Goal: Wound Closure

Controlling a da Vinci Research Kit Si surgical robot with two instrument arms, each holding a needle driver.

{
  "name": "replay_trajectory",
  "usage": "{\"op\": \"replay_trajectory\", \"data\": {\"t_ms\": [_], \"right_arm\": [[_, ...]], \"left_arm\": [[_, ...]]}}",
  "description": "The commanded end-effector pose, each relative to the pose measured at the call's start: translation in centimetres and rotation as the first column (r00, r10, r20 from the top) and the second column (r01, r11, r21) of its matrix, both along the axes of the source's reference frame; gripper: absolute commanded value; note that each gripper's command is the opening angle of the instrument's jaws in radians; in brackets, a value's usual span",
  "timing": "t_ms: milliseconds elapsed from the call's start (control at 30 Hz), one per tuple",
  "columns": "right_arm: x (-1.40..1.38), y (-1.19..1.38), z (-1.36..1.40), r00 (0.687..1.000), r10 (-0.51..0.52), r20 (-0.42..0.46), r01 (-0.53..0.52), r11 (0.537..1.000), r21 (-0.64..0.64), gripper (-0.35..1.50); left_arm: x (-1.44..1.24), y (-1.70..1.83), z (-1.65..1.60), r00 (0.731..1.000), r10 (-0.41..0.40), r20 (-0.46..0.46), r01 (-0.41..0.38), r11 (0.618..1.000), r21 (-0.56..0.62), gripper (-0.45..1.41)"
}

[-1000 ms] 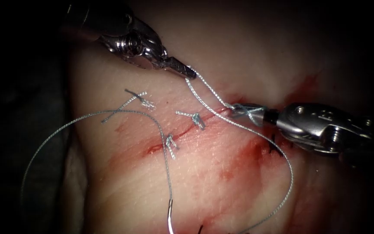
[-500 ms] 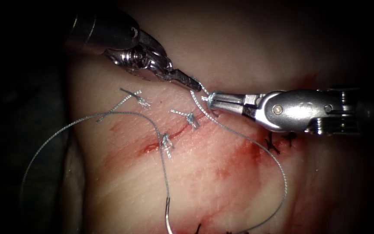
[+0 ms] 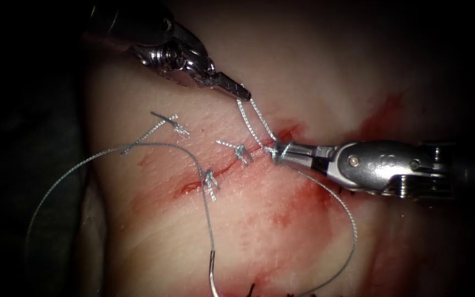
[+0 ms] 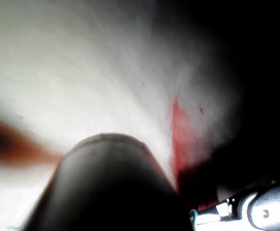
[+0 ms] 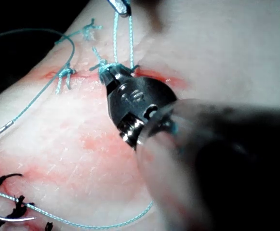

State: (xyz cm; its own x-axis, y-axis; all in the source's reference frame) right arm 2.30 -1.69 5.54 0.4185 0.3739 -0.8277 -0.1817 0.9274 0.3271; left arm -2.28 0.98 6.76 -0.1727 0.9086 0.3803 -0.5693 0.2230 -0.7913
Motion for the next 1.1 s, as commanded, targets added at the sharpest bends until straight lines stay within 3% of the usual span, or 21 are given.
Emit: {"op": "replay_trajectory", "data": {"t_ms": [33, 367, 667, 767, 933, 1100], "right_arm": [[-0.03, -0.02, 0.01, 1.0, -0.005, 0.016, 0.005, 1.0, 0.0, -0.35], [-0.17, -0.15, 0.03, 0.999, -0.016, 0.047, 0.015, 0.999, 0.032, -0.35], [-0.23, -0.25, -0.02, 0.999, -0.014, 0.043, 0.011, 0.998, 0.056, -0.35], [-0.23, -0.38, -0.04, 0.999, -0.021, 0.035, 0.019, 0.997, 0.077, -0.35], [-0.23, -0.49, -0.04, 0.999, -0.027, 0.025, 0.024, 0.994, 0.108, -0.35], [-0.27, -0.7, -0.07, 0.999, -0.036, 0.013, 0.034, 0.986, 0.165, -0.35]], "left_arm": [[-0.03, 0.05, 0.07, 1.0, 0.004, -0.013, -0.004, 1.0, -0.004, -0.45], [0.03, 0.25, 0.14, 0.999, -0.023, -0.033, 0.022, 0.999, -0.03, -0.45], [0.12, 0.37, 0.17, 0.993, 0.022, -0.114, -0.027, 0.999, -0.043, -0.45], [0.17, 0.44, 0.22, 0.977, 0.066, -0.201, -0.079, 0.995, -0.061, -0.45], [0.2, 0.58, 0.27, 0.963, 0.092, -0.254, -0.12, 0.988, -0.097, -0.45], [0.23, 0.68, 0.35, 0.928, 0.131, -0.349, -0.188, 0.973, -0.135, -0.45]]}}
